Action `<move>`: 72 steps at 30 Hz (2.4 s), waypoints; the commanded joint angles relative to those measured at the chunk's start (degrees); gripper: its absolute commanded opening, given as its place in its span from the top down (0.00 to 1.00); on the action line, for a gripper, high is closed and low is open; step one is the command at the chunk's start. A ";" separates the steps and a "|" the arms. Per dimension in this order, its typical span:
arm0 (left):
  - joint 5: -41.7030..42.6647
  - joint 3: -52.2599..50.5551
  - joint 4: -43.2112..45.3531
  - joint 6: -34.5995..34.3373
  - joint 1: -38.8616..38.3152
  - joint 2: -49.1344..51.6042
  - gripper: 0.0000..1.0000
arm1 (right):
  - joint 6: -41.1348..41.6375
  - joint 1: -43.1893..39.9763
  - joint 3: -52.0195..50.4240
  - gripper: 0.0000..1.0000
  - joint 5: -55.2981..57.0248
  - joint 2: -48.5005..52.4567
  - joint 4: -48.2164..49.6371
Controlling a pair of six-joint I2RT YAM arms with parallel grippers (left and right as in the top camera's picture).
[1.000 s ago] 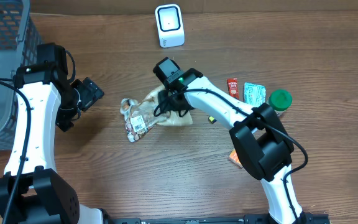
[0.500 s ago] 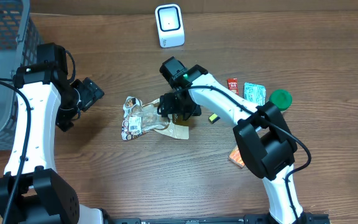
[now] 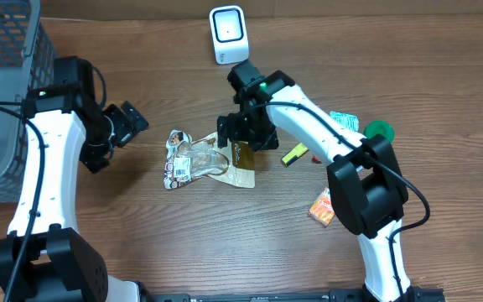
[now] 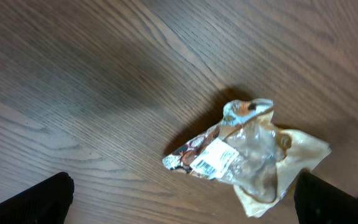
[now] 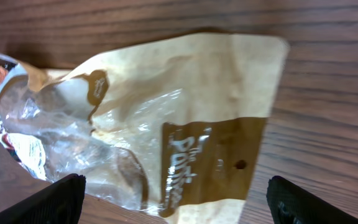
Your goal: Scan the item barcode
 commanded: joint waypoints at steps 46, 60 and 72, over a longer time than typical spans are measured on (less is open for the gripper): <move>-6.01 -18.99 24.57 8.76 -14.80 18.27 0.96 | 1.57 3.06 -9.81 0.31 -14.19 -2.14 13.38; -5.95 -14.14 21.14 12.24 -13.90 17.81 0.96 | -2.21 3.04 -9.79 0.75 -16.65 -2.14 14.64; -6.14 5.81 12.13 15.08 -7.87 17.75 0.96 | -3.39 2.82 -9.79 0.76 -16.70 -2.14 14.36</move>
